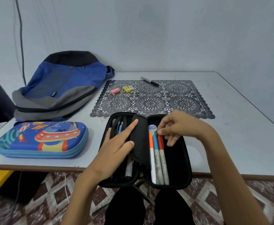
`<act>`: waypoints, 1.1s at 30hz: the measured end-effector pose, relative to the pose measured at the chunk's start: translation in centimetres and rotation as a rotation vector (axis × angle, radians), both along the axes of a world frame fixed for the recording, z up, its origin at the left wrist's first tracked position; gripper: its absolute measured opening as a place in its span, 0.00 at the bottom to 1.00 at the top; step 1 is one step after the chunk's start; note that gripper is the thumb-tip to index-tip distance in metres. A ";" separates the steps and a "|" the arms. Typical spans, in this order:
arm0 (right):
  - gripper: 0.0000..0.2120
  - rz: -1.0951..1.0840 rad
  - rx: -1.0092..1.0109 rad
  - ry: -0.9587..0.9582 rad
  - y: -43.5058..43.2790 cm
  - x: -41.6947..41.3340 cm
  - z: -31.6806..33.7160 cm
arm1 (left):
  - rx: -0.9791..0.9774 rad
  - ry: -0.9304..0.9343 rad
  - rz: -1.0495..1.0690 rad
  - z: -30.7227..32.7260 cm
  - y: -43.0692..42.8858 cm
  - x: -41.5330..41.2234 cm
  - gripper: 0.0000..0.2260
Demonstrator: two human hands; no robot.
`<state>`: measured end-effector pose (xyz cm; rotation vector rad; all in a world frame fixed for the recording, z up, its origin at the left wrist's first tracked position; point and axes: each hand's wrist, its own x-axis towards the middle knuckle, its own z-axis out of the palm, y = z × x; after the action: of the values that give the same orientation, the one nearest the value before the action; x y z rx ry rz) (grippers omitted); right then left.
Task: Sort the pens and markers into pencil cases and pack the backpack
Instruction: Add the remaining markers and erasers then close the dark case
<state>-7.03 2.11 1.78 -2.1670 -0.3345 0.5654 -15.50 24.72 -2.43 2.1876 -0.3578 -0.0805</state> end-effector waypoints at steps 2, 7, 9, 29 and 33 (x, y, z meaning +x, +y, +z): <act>0.05 -0.073 -0.008 -0.120 0.3 1.5 0.7 | 0.000 0.002 0.000 0.0 0.0 0.0 0.29; 0.06 -0.251 -0.227 -0.520 2.3 8.9 0.1 | 0.000 0.005 0.002 -0.1 -0.1 0.0 0.29; 0.12 -0.246 -0.394 -0.577 3.2 12.5 -1.0 | -0.002 -0.003 0.004 -0.2 -0.1 -0.1 0.29; 0.29 -0.197 -0.673 -0.389 4.2 21.5 -4.1 | 0.043 -0.037 -0.029 0.0 0.2 0.0 0.29; 0.18 -0.296 -0.611 -0.549 4.2 21.5 -4.2 | 0.035 -0.043 -0.027 -0.2 0.3 0.0 0.29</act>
<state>14.49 6.34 -2.44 -2.8845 -0.1249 -0.1369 -15.54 25.00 -2.61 2.2223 -0.4136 -0.0551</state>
